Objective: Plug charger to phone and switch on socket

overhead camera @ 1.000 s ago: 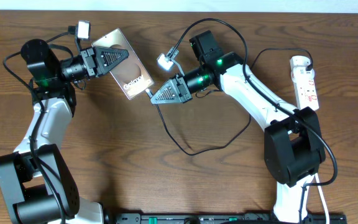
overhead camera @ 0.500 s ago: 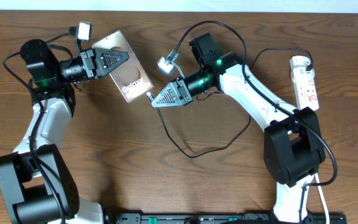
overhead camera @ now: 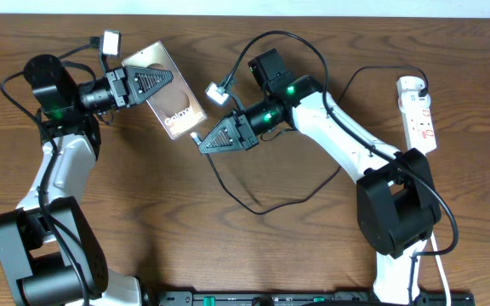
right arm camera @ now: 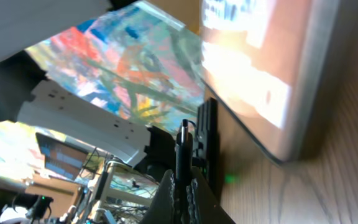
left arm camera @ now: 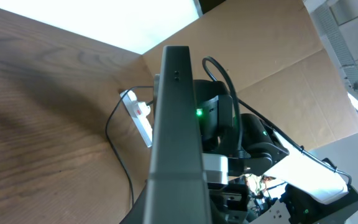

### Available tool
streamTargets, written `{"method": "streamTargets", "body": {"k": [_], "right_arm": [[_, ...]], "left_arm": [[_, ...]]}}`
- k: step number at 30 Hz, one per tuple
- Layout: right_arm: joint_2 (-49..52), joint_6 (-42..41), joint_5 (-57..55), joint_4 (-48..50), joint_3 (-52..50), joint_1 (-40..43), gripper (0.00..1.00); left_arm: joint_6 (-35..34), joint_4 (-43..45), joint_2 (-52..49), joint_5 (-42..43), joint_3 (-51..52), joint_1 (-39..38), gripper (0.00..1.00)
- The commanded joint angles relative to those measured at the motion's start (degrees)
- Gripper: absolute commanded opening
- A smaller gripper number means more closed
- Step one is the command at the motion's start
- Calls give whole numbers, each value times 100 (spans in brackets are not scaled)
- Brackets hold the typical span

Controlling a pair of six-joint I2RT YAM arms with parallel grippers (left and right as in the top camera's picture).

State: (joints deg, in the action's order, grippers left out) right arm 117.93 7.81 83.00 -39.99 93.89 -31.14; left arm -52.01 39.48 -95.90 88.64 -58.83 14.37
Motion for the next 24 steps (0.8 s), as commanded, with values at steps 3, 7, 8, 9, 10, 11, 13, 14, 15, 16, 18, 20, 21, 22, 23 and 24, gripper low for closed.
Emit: {"method": "streamTargets", "body": {"k": [3,7,8,9,10,11,13,14,15,16,18,20,21,22,23,24], "right_arm": [[-48,125,597,262,-52,7,1],[52,122,651,315,-101,17,1],[144,116,651,317,-101,17,1],[214,98,654,315,-101,17,1],[249,96,654,315,-101,15,1],[313,85,654,317,-101,13,1],[380,81,654,315,-101,11,1],[387,83,654,317,-101,11,1],[387,85,651,319,-101,11,1],[387,85,651,337,-101,11,1],[387,85,654,387,-101,11,1],[387,90,654,409,-101,11,1],[389,109,654,411,-101,11,1],[389,105,654,435,-101,11,1],[389,105,651,459,-101,11,1],[389,105,654,485,-101,11,1]], "left_arm": [[120,57,74,149,-35,9,7],[120,57,74,149,-35,9,7],[118,55,74,149,-35,9,7],[118,55,74,149,-35,9,8],[118,55,74,149,-35,9,7],[118,55,74,149,-35,9,7],[118,55,74,149,-35,9,7],[118,55,74,149,-35,9,7],[120,55,74,149,-35,9,7],[120,55,74,149,-35,9,7],[120,55,74,149,-35,9,7],[120,55,74,149,-35,9,7],[118,55,74,149,-35,9,8],[118,55,74,149,-35,9,7],[118,55,74,149,-35,9,7],[118,55,74,149,-35,9,7]]}}
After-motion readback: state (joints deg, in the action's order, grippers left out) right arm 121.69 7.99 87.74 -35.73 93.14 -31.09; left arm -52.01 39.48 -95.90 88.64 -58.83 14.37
